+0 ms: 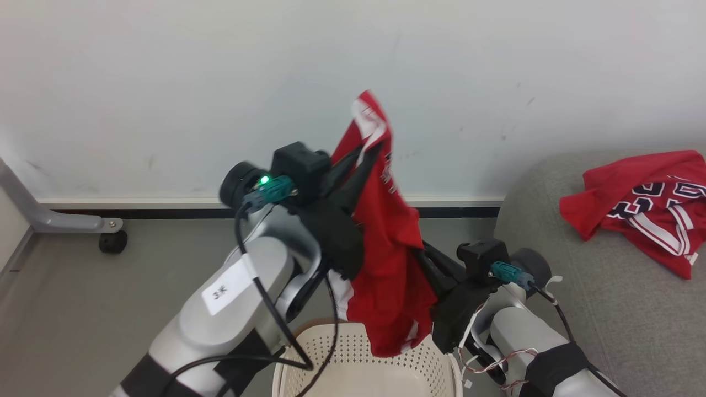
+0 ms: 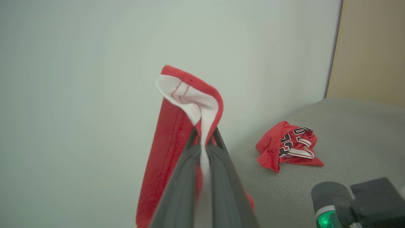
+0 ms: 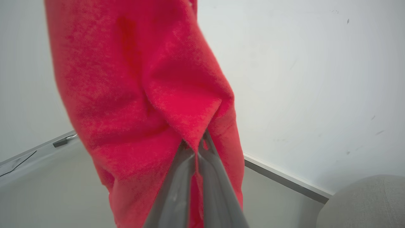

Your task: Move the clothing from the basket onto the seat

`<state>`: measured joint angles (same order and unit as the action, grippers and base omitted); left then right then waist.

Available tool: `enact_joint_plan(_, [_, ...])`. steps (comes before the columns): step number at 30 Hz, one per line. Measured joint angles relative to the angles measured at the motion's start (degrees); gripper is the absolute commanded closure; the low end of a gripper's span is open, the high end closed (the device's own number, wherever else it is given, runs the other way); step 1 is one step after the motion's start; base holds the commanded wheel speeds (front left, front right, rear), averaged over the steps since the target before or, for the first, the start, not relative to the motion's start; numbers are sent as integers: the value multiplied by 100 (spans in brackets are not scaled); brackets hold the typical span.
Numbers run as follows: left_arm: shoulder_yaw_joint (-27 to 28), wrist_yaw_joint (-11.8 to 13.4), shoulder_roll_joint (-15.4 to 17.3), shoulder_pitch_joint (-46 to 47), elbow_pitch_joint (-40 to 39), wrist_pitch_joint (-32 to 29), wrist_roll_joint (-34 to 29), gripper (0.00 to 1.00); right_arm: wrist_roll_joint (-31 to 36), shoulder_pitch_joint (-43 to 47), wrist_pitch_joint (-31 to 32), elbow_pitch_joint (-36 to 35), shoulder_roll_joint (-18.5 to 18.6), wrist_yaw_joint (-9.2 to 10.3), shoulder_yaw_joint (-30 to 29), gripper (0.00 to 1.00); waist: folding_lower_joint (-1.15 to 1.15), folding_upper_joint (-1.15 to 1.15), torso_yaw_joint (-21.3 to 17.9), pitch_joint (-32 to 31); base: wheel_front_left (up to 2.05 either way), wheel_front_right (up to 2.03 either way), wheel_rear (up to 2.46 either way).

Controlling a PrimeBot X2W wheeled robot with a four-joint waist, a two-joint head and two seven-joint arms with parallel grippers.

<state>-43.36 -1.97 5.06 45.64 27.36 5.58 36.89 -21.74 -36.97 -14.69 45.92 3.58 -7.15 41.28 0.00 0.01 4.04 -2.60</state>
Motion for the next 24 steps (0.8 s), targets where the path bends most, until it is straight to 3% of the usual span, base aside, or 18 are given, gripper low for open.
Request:
enact_joint_plan(4, [71,105,216,-285,41,8,113,80,-4,-12,0,31,1,0,-153,100,0,0,-122,26,0,0,0])
enact_joint_plan(6, [124,155,277,-411,46,33,147,60,-4,-19,0,2,14,0,-193,100,0,0,-195,37,0,0,0])
enact_joint_plan(7, [147,160,308,-473,46,67,153,40,-8,-28,0,-31,36,0,-213,100,0,0,-236,43,0,0,0])
enact_joint_plan(8, [171,202,343,-538,48,68,157,9,-8,-42,0,-73,71,0,-236,100,0,0,-278,48,0,0,0])
enact_joint_plan(9, [193,207,391,-615,51,107,167,0,-8,-63,0,-112,123,0,-257,100,0,0,-324,52,0,0,0])
enact_joint_plan(24, [241,300,694,-1596,-146,577,197,0,171,-134,0,-850,799,11,-460,100,0,0,-1208,79,0,0,0])
